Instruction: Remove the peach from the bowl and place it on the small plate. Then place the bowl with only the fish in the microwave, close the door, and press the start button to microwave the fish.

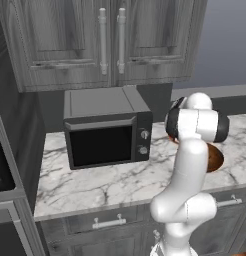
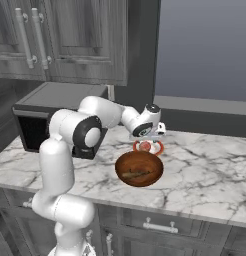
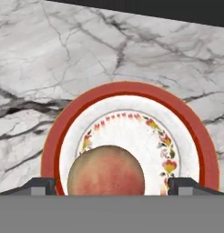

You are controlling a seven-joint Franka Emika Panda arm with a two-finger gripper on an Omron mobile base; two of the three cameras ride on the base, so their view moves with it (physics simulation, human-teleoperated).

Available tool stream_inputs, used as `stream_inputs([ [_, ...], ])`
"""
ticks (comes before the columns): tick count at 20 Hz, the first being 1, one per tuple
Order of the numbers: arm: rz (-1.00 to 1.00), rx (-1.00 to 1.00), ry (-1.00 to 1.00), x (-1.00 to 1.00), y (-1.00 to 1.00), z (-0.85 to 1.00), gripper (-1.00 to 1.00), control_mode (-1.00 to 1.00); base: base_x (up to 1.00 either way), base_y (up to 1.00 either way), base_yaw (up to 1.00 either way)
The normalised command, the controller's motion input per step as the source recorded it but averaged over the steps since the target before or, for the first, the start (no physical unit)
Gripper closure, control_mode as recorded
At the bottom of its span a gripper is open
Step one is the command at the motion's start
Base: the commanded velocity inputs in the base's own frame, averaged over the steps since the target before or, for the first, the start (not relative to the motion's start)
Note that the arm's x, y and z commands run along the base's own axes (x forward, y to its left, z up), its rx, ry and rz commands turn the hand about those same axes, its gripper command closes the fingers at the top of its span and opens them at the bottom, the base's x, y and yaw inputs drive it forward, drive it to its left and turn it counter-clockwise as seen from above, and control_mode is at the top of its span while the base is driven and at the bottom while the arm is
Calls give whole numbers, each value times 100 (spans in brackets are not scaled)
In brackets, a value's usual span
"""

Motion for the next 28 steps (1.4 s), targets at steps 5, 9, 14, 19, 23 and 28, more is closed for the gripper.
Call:
stream_inputs([
  [5,-2,0,-18,-65,24,69,-100,-100,0,0,0],
  [9,-20,0,-2,-92,95,6,-100,-100,0,0,0],
  [14,-26,6,-15,-99,16,-6,-100,-100,0,0,0],
  [19,-27,23,-17,-100,-42,6,-100,-100,0,0,0],
  [23,-21,17,-1,-81,-65,41,-100,-100,0,0,0],
  [28,-17,12,2,-53,-59,39,-100,-100,0,0,0],
])
